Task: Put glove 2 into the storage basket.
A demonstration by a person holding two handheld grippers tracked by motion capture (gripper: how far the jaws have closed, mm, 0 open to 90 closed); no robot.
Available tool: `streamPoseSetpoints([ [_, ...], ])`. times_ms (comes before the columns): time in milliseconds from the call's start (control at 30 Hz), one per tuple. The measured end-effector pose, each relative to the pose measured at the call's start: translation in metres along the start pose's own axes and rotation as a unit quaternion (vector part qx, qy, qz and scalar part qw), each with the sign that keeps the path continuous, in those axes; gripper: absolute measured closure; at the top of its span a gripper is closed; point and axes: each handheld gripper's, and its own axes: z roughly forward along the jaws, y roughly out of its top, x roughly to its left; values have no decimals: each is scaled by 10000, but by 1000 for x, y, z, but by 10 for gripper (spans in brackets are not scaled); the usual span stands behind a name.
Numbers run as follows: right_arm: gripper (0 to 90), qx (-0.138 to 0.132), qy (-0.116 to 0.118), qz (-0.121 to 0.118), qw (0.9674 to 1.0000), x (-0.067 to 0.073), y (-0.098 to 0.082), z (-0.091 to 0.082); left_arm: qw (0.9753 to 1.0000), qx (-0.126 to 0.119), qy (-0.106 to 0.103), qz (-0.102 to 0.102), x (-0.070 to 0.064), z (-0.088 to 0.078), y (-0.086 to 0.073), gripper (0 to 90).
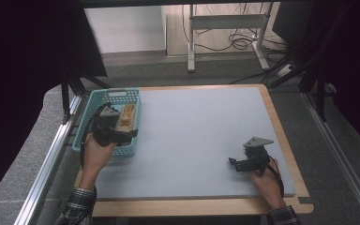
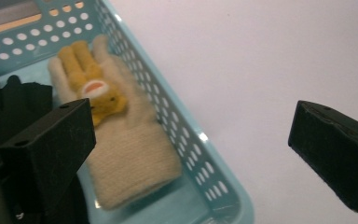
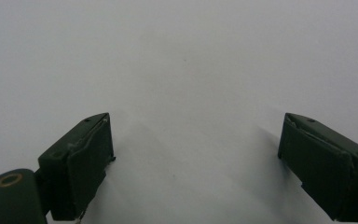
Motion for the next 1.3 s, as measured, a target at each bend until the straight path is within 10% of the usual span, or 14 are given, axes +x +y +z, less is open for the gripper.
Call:
streamPoseSetpoints([
  [767,98,-4,-3,-3,10000,0,0,0,9978,-85,-491,432,-49,20,1,12],
  [1300,98,-4,-2,-4,10000,0,0,0,9915,-160,-991,829,-93,39,-13,7],
])
